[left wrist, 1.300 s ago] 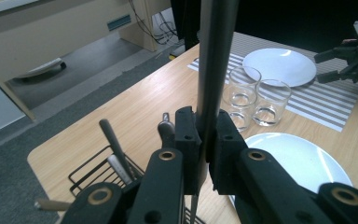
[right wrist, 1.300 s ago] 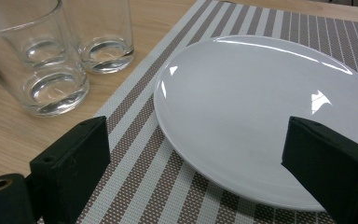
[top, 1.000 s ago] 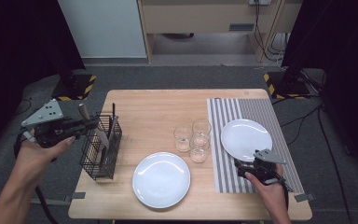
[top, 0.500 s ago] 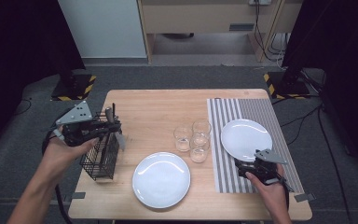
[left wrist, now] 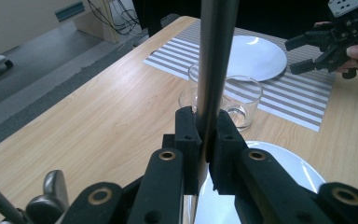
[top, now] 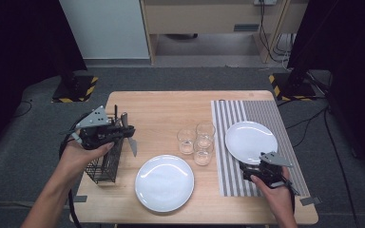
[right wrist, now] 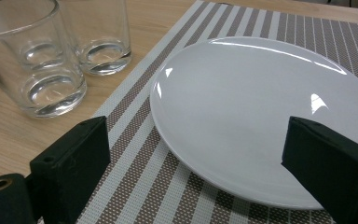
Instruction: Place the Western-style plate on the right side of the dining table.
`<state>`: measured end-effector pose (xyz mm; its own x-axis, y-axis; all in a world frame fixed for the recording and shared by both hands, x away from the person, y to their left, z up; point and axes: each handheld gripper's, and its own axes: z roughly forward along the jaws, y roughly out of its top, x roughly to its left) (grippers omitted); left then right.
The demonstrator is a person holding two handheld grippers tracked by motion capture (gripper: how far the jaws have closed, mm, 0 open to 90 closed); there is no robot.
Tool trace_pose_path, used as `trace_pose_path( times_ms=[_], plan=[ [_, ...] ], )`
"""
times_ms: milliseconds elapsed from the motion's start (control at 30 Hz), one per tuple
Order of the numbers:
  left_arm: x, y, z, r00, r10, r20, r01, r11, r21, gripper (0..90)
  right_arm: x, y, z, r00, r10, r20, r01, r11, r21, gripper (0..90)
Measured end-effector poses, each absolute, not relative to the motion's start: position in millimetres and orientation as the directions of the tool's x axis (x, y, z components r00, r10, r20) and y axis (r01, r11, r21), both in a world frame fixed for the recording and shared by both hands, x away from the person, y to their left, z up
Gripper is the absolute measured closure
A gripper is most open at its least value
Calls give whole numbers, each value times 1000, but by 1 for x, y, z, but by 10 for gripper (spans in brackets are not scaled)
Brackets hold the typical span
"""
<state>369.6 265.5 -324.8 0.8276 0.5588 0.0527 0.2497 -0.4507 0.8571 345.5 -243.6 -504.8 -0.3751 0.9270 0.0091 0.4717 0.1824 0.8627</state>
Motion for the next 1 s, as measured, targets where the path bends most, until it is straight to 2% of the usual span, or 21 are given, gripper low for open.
trace_pose_path(
  times_ms=[1000],
  plan=[
    [379, 225, -345, 859, 512, 22, 239, -437, 867, 832, 345, -241, -504, -389, 921, 6, 463, 190, 866, 92]
  ],
)
